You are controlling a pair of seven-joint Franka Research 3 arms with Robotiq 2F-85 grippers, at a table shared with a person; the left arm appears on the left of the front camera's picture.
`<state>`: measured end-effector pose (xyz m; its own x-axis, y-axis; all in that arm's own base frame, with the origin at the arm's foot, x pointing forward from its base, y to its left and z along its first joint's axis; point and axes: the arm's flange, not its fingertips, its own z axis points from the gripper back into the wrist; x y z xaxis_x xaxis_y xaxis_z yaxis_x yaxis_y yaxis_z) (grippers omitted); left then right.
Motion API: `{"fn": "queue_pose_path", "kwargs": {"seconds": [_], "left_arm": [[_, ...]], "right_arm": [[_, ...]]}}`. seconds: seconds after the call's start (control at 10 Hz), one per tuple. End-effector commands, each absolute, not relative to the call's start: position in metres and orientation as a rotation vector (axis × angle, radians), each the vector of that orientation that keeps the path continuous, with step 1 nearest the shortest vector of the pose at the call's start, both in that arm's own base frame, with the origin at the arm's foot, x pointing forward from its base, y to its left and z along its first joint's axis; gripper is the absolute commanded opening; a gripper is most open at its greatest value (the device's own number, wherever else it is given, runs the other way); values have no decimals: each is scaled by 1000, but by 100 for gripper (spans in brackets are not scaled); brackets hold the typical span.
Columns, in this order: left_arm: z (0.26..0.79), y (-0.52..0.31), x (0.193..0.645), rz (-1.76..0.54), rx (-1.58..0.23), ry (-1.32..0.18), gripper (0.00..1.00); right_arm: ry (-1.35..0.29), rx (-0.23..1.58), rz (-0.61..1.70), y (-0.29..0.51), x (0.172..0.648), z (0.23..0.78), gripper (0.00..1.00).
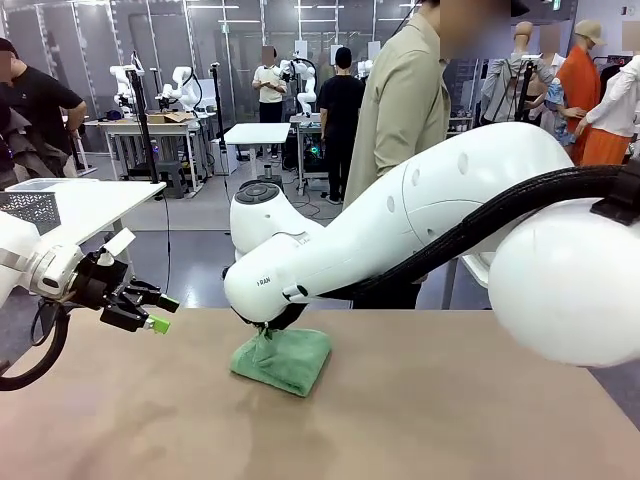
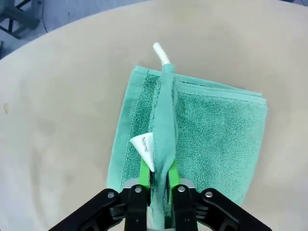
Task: Fold the towels and place them in the basket.
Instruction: When a person lays out a Towel with hook on the table, fold it in half twice.
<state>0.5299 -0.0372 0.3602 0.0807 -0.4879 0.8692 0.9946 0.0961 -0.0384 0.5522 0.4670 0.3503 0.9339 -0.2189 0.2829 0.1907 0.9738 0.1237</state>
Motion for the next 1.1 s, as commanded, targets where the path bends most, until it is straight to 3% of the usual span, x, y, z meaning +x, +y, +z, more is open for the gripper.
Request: {"fn": "queue_pose_path", "kwargs": {"seconds": [0.0,0.1,0.2,0.3,0.4,1.0], "left_arm": [[361,-37,530,-1307,-797,-824,82],[361,-37,530,-1307,-797,-824,82],[361,-37,530,-1307,-797,-824,82],[361,-37,530,-1307,-797,-824,82],[361,-37,530,-1307,-797,-824,82],[361,-37,530,-1307,-797,-824,82]], "right_arm": [[-343,109,-268,470,549,348,46],[-345,113,-269,469,549,348,29],[-348,120,-268,468,548,349,66],[-347,132,-257,463,544,354,49],[-329,125,-261,457,539,359,86],[-233,131,-98,341,462,434,86]]}}
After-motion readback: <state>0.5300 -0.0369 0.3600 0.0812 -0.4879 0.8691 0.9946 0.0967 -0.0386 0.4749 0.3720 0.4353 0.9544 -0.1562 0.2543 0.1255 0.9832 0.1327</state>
